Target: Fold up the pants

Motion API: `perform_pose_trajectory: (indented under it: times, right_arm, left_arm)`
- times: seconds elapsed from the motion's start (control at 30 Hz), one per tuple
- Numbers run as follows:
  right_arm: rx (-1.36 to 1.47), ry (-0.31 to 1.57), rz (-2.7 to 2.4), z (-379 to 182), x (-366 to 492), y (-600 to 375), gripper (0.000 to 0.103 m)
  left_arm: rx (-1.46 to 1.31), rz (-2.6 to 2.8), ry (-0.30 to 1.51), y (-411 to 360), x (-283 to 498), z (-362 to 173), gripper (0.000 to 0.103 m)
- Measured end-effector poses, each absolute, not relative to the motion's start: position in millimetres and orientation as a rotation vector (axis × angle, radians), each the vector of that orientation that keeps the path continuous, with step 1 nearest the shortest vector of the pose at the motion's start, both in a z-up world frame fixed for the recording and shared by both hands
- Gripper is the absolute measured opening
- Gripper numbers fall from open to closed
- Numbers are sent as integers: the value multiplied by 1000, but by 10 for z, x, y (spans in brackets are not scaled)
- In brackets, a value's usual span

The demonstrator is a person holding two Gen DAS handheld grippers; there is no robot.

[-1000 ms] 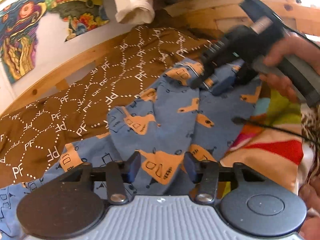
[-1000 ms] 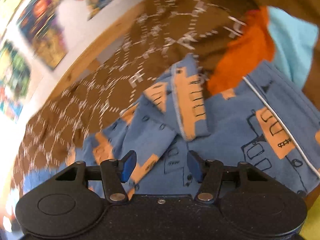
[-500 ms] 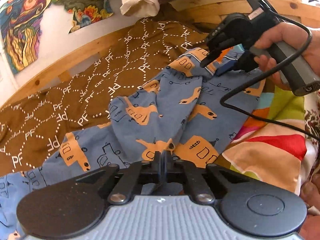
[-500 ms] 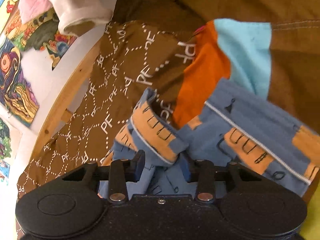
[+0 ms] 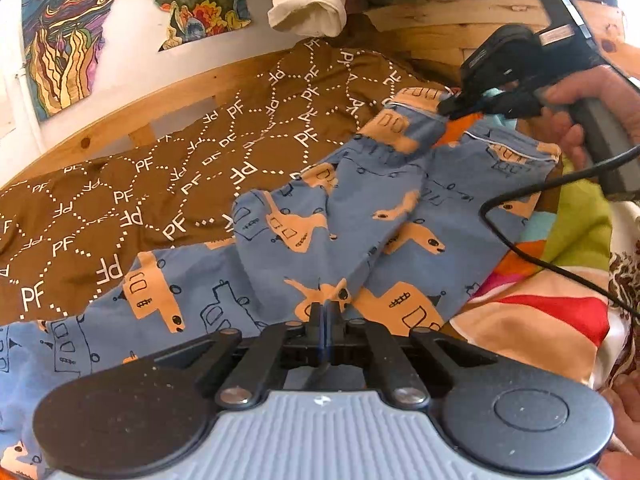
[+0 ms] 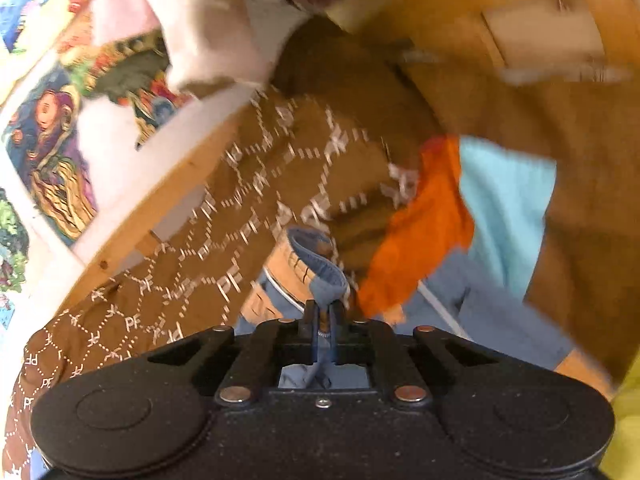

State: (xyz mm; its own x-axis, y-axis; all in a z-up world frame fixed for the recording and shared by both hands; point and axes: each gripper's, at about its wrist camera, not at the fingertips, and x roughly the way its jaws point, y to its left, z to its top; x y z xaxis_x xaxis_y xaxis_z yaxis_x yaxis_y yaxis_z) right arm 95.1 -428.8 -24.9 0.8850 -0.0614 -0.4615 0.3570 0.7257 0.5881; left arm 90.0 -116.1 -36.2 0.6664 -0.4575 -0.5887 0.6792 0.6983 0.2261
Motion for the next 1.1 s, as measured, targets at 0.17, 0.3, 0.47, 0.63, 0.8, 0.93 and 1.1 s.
perform_pose_trajectory:
  times: [0.17, 0.3, 0.47, 0.63, 0.8, 0.93, 1.1]
  right_arm:
    - [702, 393, -263, 51, 637, -4430, 3]
    - [707, 417, -335, 153, 298, -4555, 3]
    - [701, 498, -428, -62, -28, -4580, 3]
    - [688, 547, -454, -294, -103, -4542, 3]
    - [627, 539, -478, -260, -112, -4506, 0]
    - [611, 579, -459, -343, -105, -4523, 4]
    - [395, 569, -503, -220, -99, -4325, 26]
  left_arm:
    - [422, -695, 507, -1064, 873, -241, 1]
    - [427, -754, 508, -1012, 824, -197, 1]
    - [458, -793, 525, -1035, 784, -265, 1]
    - [492, -792, 554, -1062, 777, -373, 1]
    - [505, -797, 567, -1067, 774, -411, 1]
    - [489, -821, 629, -1072, 820, -455, 11]
    - [412, -844, 624, -910, 822, -279, 66]
